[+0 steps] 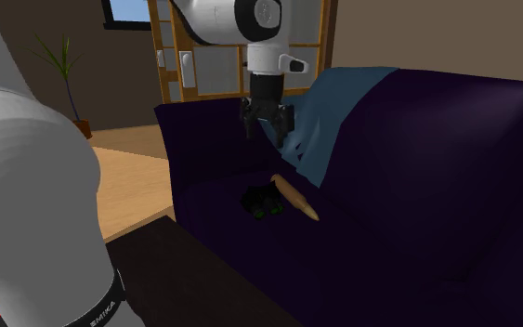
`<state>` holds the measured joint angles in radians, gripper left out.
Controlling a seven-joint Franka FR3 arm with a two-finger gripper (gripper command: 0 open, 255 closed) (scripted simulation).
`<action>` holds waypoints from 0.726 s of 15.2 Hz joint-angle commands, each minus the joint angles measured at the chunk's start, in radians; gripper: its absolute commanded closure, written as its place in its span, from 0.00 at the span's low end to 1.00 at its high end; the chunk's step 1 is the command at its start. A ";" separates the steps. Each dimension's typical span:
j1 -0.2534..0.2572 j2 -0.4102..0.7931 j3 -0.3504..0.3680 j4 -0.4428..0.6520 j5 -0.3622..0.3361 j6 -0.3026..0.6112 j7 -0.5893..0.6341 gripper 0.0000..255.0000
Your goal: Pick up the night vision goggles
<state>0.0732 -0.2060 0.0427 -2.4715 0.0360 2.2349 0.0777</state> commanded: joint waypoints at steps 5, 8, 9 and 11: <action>0.021 0.240 0.026 0.090 -0.003 0.156 0.028 0.00; 0.032 0.359 0.035 0.153 -0.012 0.213 0.045 0.00; 0.036 0.398 0.037 0.177 -0.015 0.230 0.050 0.00; 0.046 0.477 0.039 0.228 -0.024 0.259 0.061 0.00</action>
<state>0.1141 0.2367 0.0801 -2.2674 0.0160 2.4821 0.1334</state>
